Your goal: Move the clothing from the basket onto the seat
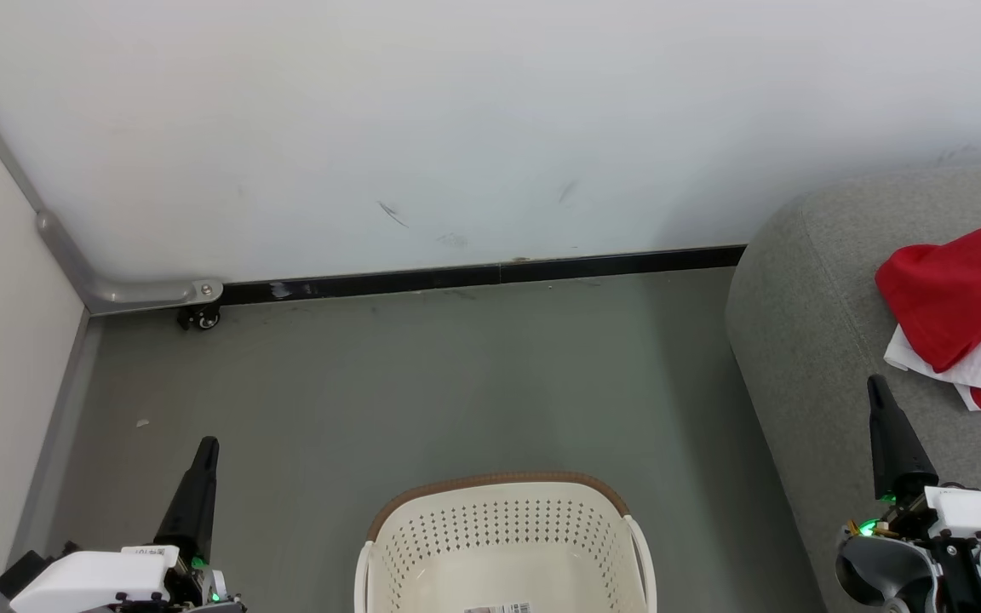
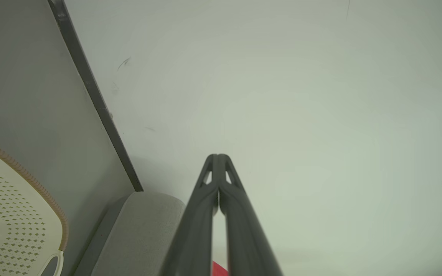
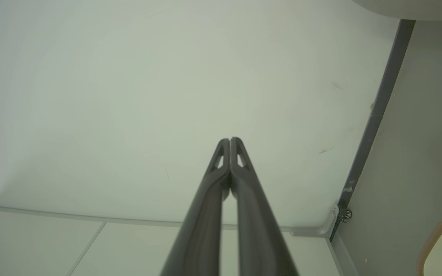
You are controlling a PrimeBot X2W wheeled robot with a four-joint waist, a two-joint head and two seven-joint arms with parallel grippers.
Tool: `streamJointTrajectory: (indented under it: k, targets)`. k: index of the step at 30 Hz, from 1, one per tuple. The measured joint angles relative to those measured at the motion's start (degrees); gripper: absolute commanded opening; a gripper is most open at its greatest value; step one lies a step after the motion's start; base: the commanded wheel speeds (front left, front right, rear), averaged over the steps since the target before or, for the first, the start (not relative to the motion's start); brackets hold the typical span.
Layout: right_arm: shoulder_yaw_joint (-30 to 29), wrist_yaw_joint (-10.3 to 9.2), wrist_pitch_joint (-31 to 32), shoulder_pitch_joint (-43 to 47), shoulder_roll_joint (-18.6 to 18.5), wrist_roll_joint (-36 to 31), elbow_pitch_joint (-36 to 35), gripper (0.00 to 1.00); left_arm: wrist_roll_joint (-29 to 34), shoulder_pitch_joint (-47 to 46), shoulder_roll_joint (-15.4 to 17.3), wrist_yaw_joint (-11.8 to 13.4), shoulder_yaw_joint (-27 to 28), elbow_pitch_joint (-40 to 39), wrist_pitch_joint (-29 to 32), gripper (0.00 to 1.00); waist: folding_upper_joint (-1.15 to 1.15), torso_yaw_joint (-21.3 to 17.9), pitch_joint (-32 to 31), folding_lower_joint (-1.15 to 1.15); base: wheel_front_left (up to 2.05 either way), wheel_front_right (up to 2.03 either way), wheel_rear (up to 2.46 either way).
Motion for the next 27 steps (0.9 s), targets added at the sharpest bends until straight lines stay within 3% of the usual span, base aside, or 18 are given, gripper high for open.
streamJointTrajectory:
  k: [27]
  targets:
    - [0.1, 0.00, 0.0, 0.0, 0.0, 0.0, 0.0, 0.00, 0.0, 0.0, 0.0, 0.0, 0.0, -0.2, 0.0, 0.00, 0.00, 0.0, 0.0, 0.00, 0.00, 0.00, 0.00]
